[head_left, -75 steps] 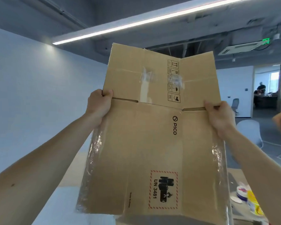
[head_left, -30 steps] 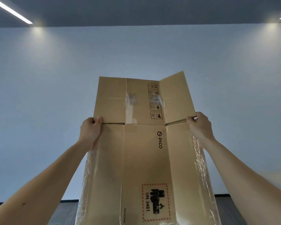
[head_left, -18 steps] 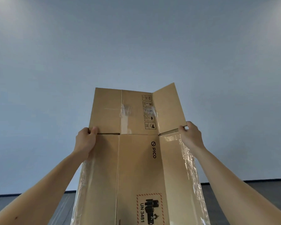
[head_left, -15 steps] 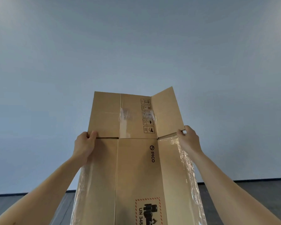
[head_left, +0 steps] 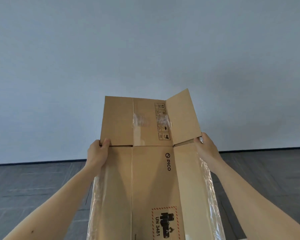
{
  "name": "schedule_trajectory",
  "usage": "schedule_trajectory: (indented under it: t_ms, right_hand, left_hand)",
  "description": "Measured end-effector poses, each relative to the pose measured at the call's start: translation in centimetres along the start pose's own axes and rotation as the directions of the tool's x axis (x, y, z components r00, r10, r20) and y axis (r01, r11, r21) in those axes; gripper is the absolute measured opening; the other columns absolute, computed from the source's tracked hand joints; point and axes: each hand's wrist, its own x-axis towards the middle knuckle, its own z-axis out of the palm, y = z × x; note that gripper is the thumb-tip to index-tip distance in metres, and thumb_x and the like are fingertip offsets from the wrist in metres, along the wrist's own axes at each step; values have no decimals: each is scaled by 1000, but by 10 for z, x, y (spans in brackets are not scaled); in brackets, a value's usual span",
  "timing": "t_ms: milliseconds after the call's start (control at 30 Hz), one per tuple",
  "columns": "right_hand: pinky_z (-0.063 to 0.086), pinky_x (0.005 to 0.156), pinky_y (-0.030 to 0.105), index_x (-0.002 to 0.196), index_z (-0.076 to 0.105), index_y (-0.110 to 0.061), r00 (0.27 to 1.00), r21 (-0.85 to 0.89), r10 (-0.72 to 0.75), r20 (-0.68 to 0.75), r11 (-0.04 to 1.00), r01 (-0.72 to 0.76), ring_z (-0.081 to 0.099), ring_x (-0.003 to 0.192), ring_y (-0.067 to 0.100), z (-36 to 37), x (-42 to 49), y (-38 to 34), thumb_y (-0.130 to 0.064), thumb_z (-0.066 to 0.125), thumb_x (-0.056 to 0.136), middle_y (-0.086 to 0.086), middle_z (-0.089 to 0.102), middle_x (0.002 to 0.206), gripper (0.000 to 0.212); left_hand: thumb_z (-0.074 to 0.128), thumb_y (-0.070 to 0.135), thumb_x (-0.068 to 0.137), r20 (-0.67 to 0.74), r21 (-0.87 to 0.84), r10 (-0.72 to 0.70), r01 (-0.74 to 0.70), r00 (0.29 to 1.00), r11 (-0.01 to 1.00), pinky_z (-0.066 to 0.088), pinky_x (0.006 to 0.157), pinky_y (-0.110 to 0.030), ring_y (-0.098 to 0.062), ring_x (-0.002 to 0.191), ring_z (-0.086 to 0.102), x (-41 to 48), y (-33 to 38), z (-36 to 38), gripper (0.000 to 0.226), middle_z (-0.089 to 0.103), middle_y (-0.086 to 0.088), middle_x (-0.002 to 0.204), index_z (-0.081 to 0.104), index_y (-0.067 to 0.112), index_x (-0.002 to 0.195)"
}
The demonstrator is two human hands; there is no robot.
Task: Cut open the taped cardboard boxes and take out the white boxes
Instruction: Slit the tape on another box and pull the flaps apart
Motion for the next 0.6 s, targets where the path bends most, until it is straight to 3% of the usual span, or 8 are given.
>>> schedule_trajectory:
  t_ms: [100,167,267,367,433,533,600]
  right_hand:
    - [45,93,38,124,50,-24,993,-26,107,43,994,-106,56,107,21,61,42,54,-31,37,102,5,58,123,27]
    - [45,100,43,131,48,-27,982,-32,177,74,984,-175,54,114,18,101,71,88,-36,38,102,-2,56,128,33]
    - [48,88,35,124,50,-28,948,-31,301,107,954,-300,56,104,12,150,99,138,-35,41,100,-7,60,117,26]
    - [46,74,28,121,50,-25,896,-23,414,159,909,-416,59,95,12,187,121,189,-22,51,96,-8,62,106,25]
    - [47,71,30,120,55,-15,841,-63,516,164,856,-513,61,92,17,209,134,229,-12,58,88,3,65,105,32]
    - [39,65,30,95,63,6,772,-126,617,155,787,-604,56,74,22,242,151,292,-3,55,84,25,64,85,16]
    - [39,64,31,95,63,6,751,-137,641,161,768,-626,56,72,23,264,161,332,-3,53,89,25,64,86,16]
  left_hand:
    - [50,41,99,58,49,-74,71,996,996,35,60,-32,-19,70,42,61,-61,41,37,50,-5,83,51,6,87]
    - [49,41,101,83,97,-106,98,991,990,35,59,-32,-17,69,44,99,-97,66,36,50,-2,83,50,8,86]
    - [47,42,102,125,174,-166,143,978,974,37,59,-31,-16,72,48,140,-152,100,37,53,-2,85,55,6,94]
    - [48,44,101,167,240,-234,190,958,952,39,59,-31,-18,74,50,174,-204,127,39,56,-4,87,56,6,95]
    - [52,47,99,190,250,-274,224,943,942,43,61,-33,-21,78,55,197,-241,148,39,61,-4,88,59,9,95]
    - [59,51,95,206,219,-334,289,920,932,49,69,-37,-22,81,60,225,-296,185,38,66,-4,90,63,14,95]
    - [60,52,94,218,213,-355,310,909,926,52,71,-40,-22,79,60,238,-333,211,40,67,-8,90,63,12,95]
